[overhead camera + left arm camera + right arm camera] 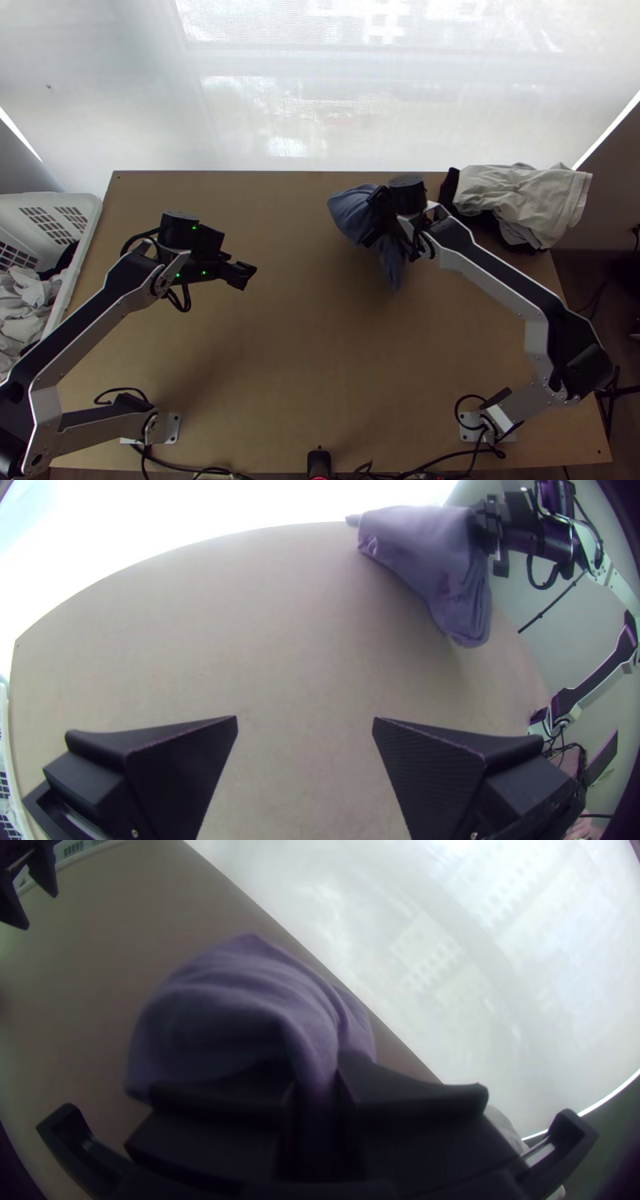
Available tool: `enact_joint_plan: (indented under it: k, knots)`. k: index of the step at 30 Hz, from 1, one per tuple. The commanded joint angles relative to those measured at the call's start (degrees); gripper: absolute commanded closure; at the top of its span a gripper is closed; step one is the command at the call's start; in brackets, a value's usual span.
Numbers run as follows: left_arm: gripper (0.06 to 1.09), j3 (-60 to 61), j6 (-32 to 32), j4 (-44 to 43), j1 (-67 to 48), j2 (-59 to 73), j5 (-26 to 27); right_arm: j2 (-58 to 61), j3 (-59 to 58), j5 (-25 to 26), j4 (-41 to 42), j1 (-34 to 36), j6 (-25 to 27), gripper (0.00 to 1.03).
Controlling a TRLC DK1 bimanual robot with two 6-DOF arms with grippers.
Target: Fold the t-shirt
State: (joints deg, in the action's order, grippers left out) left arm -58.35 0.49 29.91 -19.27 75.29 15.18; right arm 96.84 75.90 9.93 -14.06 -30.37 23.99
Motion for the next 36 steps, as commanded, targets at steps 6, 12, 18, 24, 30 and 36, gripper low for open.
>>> enact_joint_plan:
  k: [6,12,18,24,30,36]
  knots:
    - [0.10,1.48,0.21,0.06,0.11,-0.58,-0.06,-11.32,1.53,-3.08,-2.63,12.88,-5.71,1.00]
    - [0.10,1.57,0.12,-0.38,-0.07,-0.14,-0.06,-15.36,4.61,-5.89,-4.22,20.61,-9.13,1.00]
    - [0.10,1.66,0.12,-0.38,0.02,-0.05,-0.06,-16.77,9.09,-7.39,-5.18,26.68,-12.21,1.00]
    - [0.10,2.27,0.39,-0.12,0.02,-0.49,-0.06,-16.15,14.37,-10.37,-5.18,35.91,-15.20,1.00]
    - [0.10,3.24,0.65,-0.03,0.02,-0.84,-0.15,-15.54,17.88,-15.38,-5.18,46.37,-17.48,1.00]
    - [0.10,4.21,0.74,0.06,0.02,-0.93,-0.15,-12.55,23.07,-21.01,-5.18,58.93,-21.88,1.00]
